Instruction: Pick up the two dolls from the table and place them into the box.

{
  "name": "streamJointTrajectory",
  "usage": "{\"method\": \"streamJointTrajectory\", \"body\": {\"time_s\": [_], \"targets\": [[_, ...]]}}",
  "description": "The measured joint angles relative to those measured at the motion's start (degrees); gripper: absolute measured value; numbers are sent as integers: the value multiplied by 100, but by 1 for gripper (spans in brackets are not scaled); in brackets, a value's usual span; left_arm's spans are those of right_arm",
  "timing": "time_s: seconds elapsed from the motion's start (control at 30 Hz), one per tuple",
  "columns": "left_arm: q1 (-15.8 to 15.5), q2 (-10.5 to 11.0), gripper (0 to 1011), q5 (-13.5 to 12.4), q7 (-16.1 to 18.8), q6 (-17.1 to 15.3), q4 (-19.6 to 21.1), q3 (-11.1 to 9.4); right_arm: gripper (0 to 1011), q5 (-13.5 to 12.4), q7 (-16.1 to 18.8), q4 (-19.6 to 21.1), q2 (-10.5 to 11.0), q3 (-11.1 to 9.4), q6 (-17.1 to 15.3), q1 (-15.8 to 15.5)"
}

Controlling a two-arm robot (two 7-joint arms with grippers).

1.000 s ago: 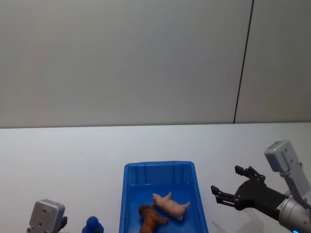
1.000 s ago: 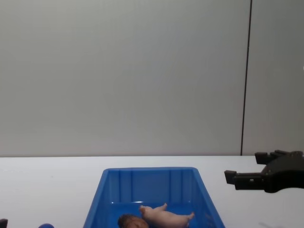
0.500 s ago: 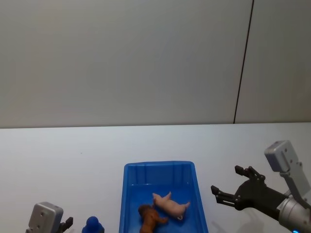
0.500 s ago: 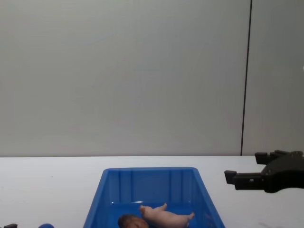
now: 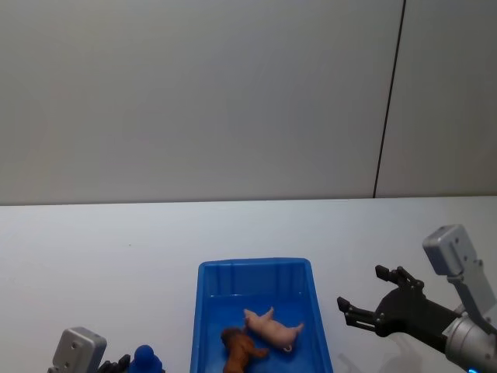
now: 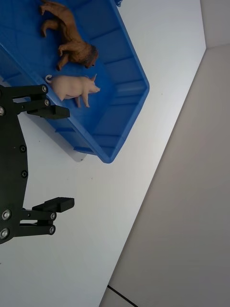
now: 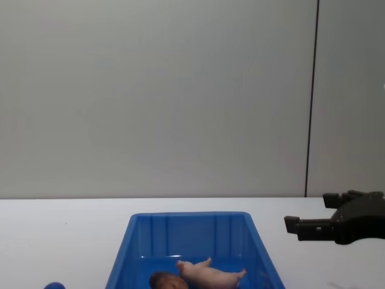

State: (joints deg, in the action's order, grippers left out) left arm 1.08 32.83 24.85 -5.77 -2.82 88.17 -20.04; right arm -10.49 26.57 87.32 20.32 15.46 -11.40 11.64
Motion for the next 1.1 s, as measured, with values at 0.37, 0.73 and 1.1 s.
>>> {"method": "streamJointTrajectory", "body": {"time_s": [0.37,0.73,1.1], "targets": [[-87,-6,534,-136,-156,27,-94,63,1001,0,0,0,0,0,0,0],[-219,62,464,-391,-131,71,312,197,1001,0,-1,0,0,0,0,0],[-656,-243,394,-730,-467,64,514,158,1001,0,-1,0,0,0,0,0]]}}
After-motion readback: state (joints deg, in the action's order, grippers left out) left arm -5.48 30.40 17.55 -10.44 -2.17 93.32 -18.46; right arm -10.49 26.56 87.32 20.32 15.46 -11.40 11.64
